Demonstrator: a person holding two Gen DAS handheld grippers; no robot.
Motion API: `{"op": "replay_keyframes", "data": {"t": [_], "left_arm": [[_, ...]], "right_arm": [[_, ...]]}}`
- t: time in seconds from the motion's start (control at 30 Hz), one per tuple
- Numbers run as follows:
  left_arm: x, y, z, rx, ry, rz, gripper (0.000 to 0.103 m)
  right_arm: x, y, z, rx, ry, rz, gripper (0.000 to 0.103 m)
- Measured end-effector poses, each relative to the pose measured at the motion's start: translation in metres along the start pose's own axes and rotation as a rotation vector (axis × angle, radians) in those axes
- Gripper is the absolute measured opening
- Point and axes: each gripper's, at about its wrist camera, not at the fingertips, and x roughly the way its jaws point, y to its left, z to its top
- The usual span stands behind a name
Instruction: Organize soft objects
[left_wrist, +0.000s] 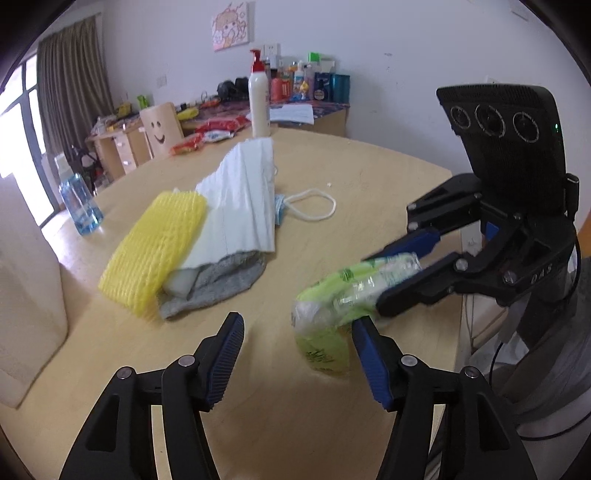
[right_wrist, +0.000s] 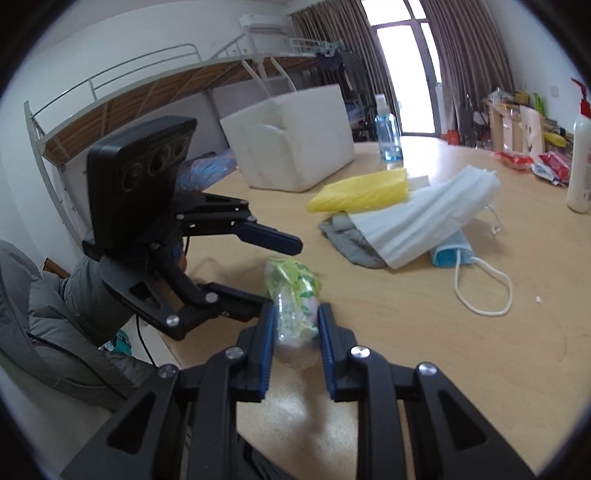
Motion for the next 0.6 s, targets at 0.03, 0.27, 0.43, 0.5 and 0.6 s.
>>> {"op": "replay_keyframes", "data": {"t": [0.03, 0.27, 0.43, 0.5, 0.6], "left_arm": [[-0.001, 0.001, -0.001, 0.000, 0.000, -0.015, 0.062], [-0.011, -0.008, 0.000, 0.035, -0.042, -0.090, 0.063], [0.001, -0.021, 0.008, 0.084, -0.008, -0.096, 0.066], [0.007, -0.017, 0.014, 0.059, 0.001, -0.076, 0.066], [0.010, -0.018, 0.020, 0.044, -0.013, -0.066, 0.066]], "right_arm": [[-0.001, -0.001, 0.000, 0.003, -0.002, -0.006, 0.034], [-0.028, -0.012, -0.008, 0.039, -0.066, -0.056, 0.064], [-0.041, -0.016, -0.015, 0.052, -0.081, -0.100, 0.064], [-0.043, -0.016, -0.019, 0.062, -0.089, -0.112, 0.064], [-0.049, -0.016, -0.023, 0.073, -0.109, -0.120, 0.064]]}}
